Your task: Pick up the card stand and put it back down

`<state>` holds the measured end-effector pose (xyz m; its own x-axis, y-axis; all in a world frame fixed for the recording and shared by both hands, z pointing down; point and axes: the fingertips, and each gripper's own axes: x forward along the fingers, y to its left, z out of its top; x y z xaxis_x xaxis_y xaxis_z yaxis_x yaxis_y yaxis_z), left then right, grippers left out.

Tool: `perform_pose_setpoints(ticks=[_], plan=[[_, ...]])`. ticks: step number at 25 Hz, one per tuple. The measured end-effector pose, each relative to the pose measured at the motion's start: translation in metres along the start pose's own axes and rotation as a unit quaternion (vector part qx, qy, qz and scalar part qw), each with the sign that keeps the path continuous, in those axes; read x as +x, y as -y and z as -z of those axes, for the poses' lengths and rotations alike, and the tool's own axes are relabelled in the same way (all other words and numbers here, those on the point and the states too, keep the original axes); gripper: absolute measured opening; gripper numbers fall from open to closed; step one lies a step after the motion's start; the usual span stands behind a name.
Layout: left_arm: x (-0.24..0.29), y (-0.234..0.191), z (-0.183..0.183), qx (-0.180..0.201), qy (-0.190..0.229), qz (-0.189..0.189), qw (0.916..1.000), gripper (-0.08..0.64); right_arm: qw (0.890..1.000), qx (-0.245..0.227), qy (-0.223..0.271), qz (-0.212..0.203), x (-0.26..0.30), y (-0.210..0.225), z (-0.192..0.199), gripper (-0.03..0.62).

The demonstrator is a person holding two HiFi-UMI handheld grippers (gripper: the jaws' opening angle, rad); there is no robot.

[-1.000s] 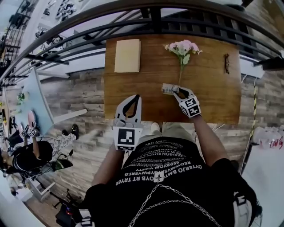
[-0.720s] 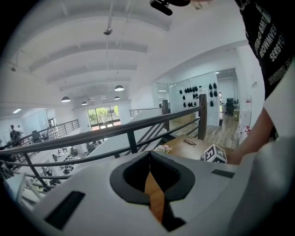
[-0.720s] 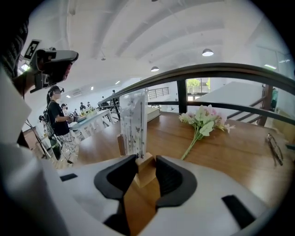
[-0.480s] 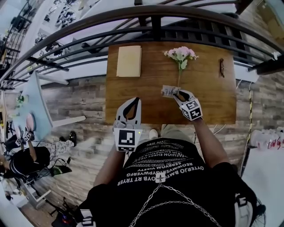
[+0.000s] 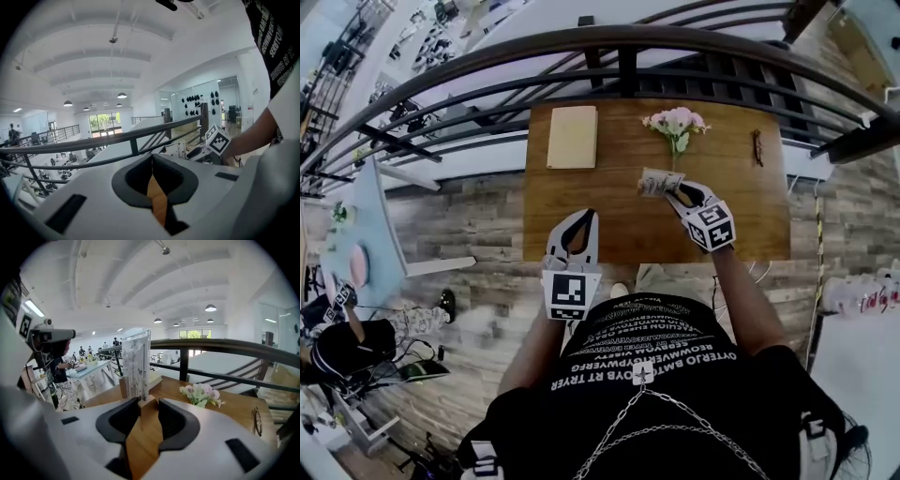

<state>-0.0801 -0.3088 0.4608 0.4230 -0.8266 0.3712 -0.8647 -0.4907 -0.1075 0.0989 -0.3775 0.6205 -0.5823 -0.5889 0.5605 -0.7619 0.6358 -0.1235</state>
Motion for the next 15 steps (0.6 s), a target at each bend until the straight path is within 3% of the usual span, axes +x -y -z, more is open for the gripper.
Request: perform_pose_setpoints(ticks=[15], plan=[[-0.026, 0.01, -0.011, 0.004, 0.02, 0.011, 0.9997, 0.028, 0.999, -0.014, 0.042, 0.002, -0.061, -0.019, -0.096, 0.141]])
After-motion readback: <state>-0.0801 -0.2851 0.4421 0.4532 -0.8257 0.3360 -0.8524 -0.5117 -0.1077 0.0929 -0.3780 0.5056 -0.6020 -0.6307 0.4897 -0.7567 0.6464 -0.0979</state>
